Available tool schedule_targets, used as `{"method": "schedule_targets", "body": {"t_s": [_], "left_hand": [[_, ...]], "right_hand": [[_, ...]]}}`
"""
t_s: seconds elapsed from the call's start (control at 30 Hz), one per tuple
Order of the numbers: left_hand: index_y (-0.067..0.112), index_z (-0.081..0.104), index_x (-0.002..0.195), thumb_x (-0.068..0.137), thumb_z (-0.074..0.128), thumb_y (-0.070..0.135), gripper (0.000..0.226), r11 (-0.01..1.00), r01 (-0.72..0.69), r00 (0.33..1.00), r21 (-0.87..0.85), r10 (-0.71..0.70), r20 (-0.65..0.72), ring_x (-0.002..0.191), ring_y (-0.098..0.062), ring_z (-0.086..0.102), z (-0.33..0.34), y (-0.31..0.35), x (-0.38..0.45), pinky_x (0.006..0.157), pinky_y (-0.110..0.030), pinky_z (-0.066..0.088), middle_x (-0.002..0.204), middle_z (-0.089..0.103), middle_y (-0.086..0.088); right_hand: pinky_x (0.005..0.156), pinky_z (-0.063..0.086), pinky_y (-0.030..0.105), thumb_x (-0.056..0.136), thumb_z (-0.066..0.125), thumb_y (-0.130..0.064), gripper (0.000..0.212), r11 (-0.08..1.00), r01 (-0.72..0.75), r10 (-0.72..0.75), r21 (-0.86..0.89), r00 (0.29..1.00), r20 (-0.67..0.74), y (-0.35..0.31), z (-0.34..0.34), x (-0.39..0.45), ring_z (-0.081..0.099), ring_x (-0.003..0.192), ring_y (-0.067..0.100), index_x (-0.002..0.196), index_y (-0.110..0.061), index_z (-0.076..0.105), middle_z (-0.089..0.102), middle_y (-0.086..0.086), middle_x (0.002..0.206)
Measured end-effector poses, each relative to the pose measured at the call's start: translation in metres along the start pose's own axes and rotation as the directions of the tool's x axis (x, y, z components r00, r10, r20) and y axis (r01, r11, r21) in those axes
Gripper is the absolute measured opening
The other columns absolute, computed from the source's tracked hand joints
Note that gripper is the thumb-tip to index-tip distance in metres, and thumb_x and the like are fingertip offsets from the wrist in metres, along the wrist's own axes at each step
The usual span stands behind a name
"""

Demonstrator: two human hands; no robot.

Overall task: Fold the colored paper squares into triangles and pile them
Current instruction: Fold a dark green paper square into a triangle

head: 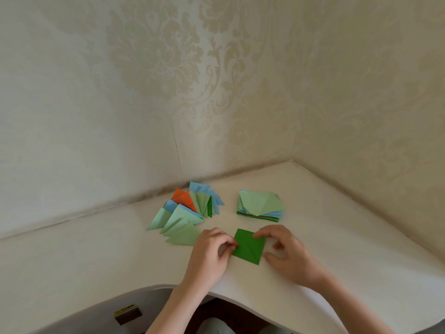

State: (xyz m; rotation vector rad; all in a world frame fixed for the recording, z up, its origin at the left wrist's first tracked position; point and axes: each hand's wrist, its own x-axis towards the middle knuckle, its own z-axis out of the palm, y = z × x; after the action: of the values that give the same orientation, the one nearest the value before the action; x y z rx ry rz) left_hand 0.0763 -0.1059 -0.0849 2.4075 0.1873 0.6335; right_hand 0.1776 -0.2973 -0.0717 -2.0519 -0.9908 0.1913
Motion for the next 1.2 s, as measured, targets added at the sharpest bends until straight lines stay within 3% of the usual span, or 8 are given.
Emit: {"method": "schedule_targets", "body": {"t_s": [0.2, 0.37, 0.5, 0.6, 0.67, 0.87, 1.0, 1.2], "left_hand": [[0.026, 0.074, 0.084, 0.085, 0.065, 0.004, 0.024, 0.988, -0.142, 0.977, 0.067, 0.130, 0.167, 0.085, -0.011, 0.049, -0.012, 0.000, 0.017, 0.075, -0.024, 0.043, 0.087, 0.060, 0.015], [0.025, 0.074, 0.096, 0.090, 0.057, 0.005, 0.027, 0.966, -0.184, 0.971, 0.180, 0.151, 0.184, 0.089, -0.011, 0.042, -0.015, 0.003, 0.019, 0.077, -0.019, 0.035, 0.090, 0.053, 0.008], [0.025, 0.072, 0.102, 0.094, 0.049, 0.032, 0.025, 0.957, -0.188, 0.974, 0.221, 0.152, 0.170, 0.086, -0.012, 0.044, -0.017, 0.008, 0.002, 0.075, -0.028, 0.042, 0.093, 0.056, 0.013], [0.029, 0.069, 0.101, 0.091, 0.029, 0.067, 0.056, 0.920, -0.179, 0.978, 0.348, 0.128, 0.164, 0.095, -0.009, 0.045, -0.021, 0.017, -0.009, 0.083, -0.031, 0.038, 0.101, 0.058, 0.018], [0.030, 0.068, 0.097, 0.089, 0.024, 0.073, 0.063, 0.913, -0.168, 0.983, 0.373, 0.126, 0.136, 0.097, -0.006, 0.045, -0.022, 0.019, -0.014, 0.084, -0.031, 0.036, 0.102, 0.060, 0.020], [0.026, 0.063, 0.072, 0.074, 0.077, 0.035, 0.017, 0.947, -0.071, 0.993, 0.312, 0.097, -0.070, 0.079, -0.010, 0.051, -0.012, 0.004, -0.018, 0.066, -0.025, 0.037, 0.082, 0.058, 0.018], [0.024, 0.062, 0.070, 0.074, 0.078, 0.027, 0.017, 0.981, 0.069, 0.991, 0.184, -0.045, -0.129, 0.073, -0.011, 0.048, -0.008, 0.003, -0.018, 0.063, -0.026, 0.044, 0.072, 0.051, 0.017], [0.024, 0.061, 0.086, 0.080, 0.074, 0.023, 0.014, 0.981, 0.125, 0.979, 0.146, -0.099, -0.176, 0.076, -0.007, 0.047, 0.002, 0.013, -0.016, 0.063, -0.016, 0.038, 0.076, 0.049, 0.017]], "right_hand": [[0.069, 0.039, 0.005, 0.070, 0.048, 0.016, 0.062, 0.989, 0.099, -0.102, -0.109, 0.994, -0.025, -0.002, 0.000, 0.011, 0.057, 0.093, 0.002, 0.105, -0.033, 0.064, 0.059, -0.012, 0.107], [0.090, 0.035, 0.007, 0.078, 0.059, -0.005, 0.039, 0.938, 0.242, -0.213, -0.247, 0.967, 0.138, 0.000, 0.006, 0.025, 0.053, 0.102, 0.006, 0.110, -0.025, 0.071, 0.059, -0.010, 0.110], [0.086, 0.046, 0.024, 0.085, 0.062, -0.030, 0.020, 0.916, 0.297, -0.273, -0.269, 0.954, 0.127, 0.004, 0.006, 0.025, 0.055, 0.095, 0.008, 0.103, -0.030, 0.070, 0.060, -0.014, 0.103], [0.076, 0.049, 0.031, 0.087, 0.056, -0.044, 0.020, 0.906, 0.303, -0.289, -0.297, 0.953, 0.090, 0.005, 0.008, 0.021, 0.055, 0.087, 0.008, 0.096, -0.032, 0.069, 0.059, -0.015, 0.096], [0.072, 0.048, 0.032, 0.086, 0.053, -0.051, 0.024, 0.908, 0.276, -0.275, -0.317, 0.960, 0.047, 0.004, 0.011, 0.017, 0.054, 0.083, 0.008, 0.092, -0.034, 0.069, 0.058, -0.017, 0.091], [0.072, 0.039, 0.027, 0.082, 0.048, -0.062, 0.036, 0.931, 0.168, -0.205, -0.323, 0.975, -0.082, -0.002, 0.026, 0.011, 0.046, 0.077, 0.001, 0.081, -0.031, 0.068, 0.053, -0.022, 0.077], [0.066, 0.037, 0.027, 0.080, 0.047, -0.064, 0.038, 0.943, 0.105, -0.157, -0.315, 0.977, -0.143, -0.003, 0.034, 0.012, 0.045, 0.067, 0.005, 0.074, -0.029, 0.061, 0.050, -0.017, 0.067], [0.058, 0.031, 0.026, 0.079, 0.058, -0.057, 0.031, 0.941, 0.057, -0.123, -0.333, 0.976, -0.179, -0.009, 0.037, 0.016, 0.040, 0.058, 0.005, 0.068, -0.030, 0.049, 0.042, -0.016, 0.059]]}}
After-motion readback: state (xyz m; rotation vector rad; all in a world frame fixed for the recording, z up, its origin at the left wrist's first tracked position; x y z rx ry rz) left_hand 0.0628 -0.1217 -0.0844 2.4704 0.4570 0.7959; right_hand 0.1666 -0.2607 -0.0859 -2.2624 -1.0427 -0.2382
